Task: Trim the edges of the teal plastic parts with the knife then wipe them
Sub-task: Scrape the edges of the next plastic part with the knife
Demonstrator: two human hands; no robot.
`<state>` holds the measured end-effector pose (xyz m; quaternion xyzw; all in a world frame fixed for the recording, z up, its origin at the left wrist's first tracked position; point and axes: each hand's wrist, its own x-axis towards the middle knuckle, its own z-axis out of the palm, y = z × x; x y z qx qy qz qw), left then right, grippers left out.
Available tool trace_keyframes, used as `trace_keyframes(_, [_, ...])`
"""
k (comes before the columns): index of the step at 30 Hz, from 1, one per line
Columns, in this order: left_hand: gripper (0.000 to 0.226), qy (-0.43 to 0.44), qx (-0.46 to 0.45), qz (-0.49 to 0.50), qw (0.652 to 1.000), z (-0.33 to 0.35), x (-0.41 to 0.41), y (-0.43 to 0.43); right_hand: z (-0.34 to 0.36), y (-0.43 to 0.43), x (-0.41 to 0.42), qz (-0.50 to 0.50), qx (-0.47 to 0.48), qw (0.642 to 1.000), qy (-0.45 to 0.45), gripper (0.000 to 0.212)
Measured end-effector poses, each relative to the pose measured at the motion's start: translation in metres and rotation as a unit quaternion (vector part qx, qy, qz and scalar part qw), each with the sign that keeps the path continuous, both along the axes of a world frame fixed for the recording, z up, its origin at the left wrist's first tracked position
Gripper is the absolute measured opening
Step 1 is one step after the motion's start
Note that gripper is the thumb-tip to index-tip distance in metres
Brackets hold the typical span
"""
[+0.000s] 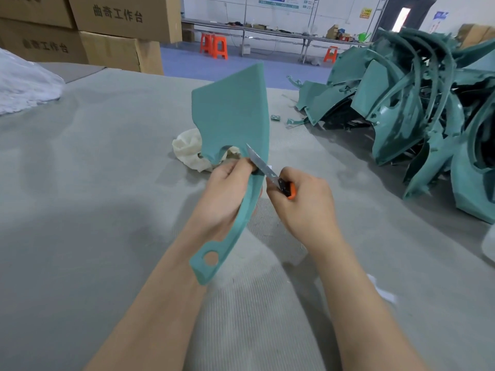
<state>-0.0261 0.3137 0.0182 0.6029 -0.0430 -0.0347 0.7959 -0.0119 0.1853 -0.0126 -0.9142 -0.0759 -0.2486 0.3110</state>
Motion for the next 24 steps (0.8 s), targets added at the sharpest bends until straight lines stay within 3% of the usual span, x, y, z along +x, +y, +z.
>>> trace_keyframes(12, [0.050, 0.035, -0.018, -0.036, 0.999, 0.004, -0.002, 0.002, 0.000, 0.000, 0.000, -0.023, -0.008, 1.000, 0.001, 0.041])
trace_keyframes(24, [0.037, 0.062, 0.025, -0.092, 0.994, 0.005, -0.005, 0.003, -0.001, -0.011, 0.009, -0.096, 0.010, 0.995, -0.004, 0.041])
